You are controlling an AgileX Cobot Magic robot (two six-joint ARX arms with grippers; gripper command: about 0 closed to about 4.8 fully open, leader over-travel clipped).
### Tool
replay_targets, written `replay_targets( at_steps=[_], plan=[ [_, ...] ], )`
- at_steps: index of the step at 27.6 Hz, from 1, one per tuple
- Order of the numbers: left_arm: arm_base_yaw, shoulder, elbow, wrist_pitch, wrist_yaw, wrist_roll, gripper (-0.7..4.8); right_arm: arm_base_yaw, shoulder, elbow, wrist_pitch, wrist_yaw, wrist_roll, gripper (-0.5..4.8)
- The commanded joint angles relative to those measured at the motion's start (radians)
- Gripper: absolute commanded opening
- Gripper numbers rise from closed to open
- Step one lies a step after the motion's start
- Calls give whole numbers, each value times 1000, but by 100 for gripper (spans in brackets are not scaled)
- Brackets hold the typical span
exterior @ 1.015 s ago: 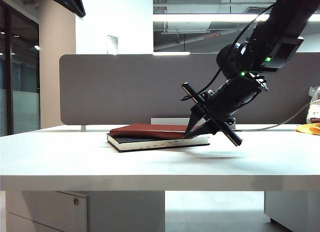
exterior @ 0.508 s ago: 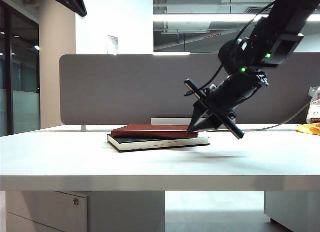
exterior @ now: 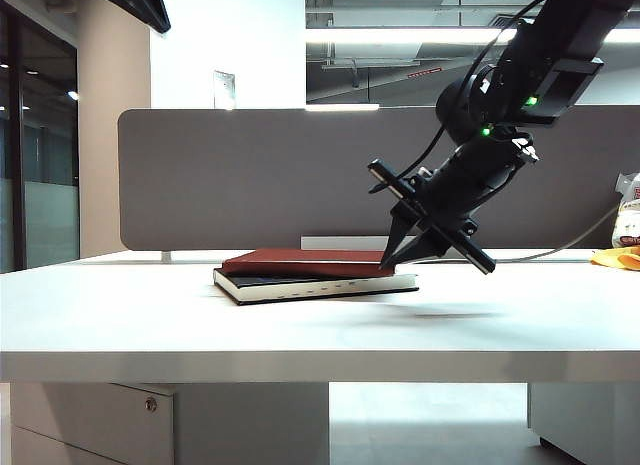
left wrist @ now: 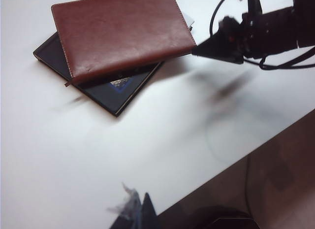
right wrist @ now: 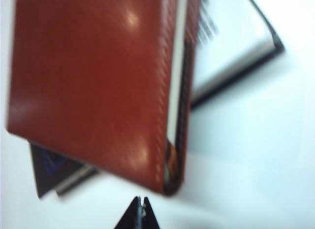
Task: Pick up the red book and place it on top of the black book.
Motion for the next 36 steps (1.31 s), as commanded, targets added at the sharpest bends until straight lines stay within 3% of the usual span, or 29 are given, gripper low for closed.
replay_targets(
  at_steps=[1,9,21,36],
  plan=[
    [-1,-5,2,4,5,7,-6,3,-5,2,-11,-9,-22,-5],
    [-1,-5,2,0,8,8,-6,2,-3,2,0,37,-23,-5],
    [-1,-5,2,1,8,7,-6,0,45,4,68,5,-2,-5],
    [-1,-25,2,-27,8,7,-6,-20,90,117,37,31,-12,-5]
  ],
)
